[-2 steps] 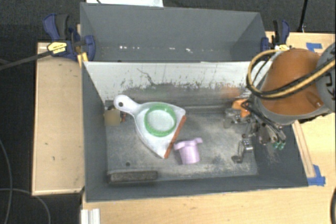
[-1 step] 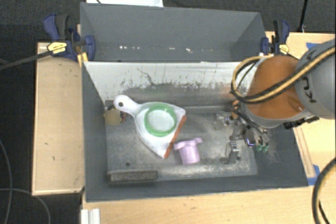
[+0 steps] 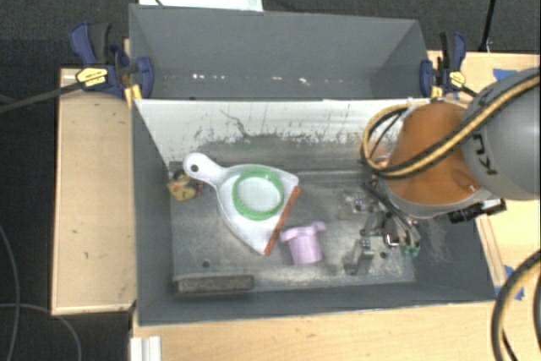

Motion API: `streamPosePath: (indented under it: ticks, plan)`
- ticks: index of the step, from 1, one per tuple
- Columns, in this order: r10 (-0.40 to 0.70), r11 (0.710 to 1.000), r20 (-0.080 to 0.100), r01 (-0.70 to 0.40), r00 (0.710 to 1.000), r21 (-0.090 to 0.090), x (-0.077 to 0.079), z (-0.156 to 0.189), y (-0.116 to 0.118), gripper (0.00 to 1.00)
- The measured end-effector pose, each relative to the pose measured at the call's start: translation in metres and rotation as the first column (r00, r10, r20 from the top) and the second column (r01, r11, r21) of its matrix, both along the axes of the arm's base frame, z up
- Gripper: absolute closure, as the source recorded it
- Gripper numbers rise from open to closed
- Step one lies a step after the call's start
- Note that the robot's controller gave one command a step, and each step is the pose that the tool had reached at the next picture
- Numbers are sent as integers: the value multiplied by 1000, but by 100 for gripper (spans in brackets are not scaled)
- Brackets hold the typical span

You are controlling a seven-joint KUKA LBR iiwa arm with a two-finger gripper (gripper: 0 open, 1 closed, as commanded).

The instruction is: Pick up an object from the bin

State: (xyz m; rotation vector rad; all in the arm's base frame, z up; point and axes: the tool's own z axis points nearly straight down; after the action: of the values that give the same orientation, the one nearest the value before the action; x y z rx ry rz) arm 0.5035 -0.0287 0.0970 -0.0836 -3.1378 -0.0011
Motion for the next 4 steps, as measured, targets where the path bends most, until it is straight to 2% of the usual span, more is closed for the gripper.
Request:
streamPosePath:
  ticks: [1, 2, 3, 4]
  plan:
    - [287, 958, 3, -287, 958, -1, 0, -8, 26, 0]
    - [203, 979, 4, -203, 979, 0, -13, -19, 53, 0]
    - [364, 932, 6, -364, 932, -1, -6, -23, 82, 0]
    - [327, 945, 7, -327, 945, -2, 0, -27, 84, 100]
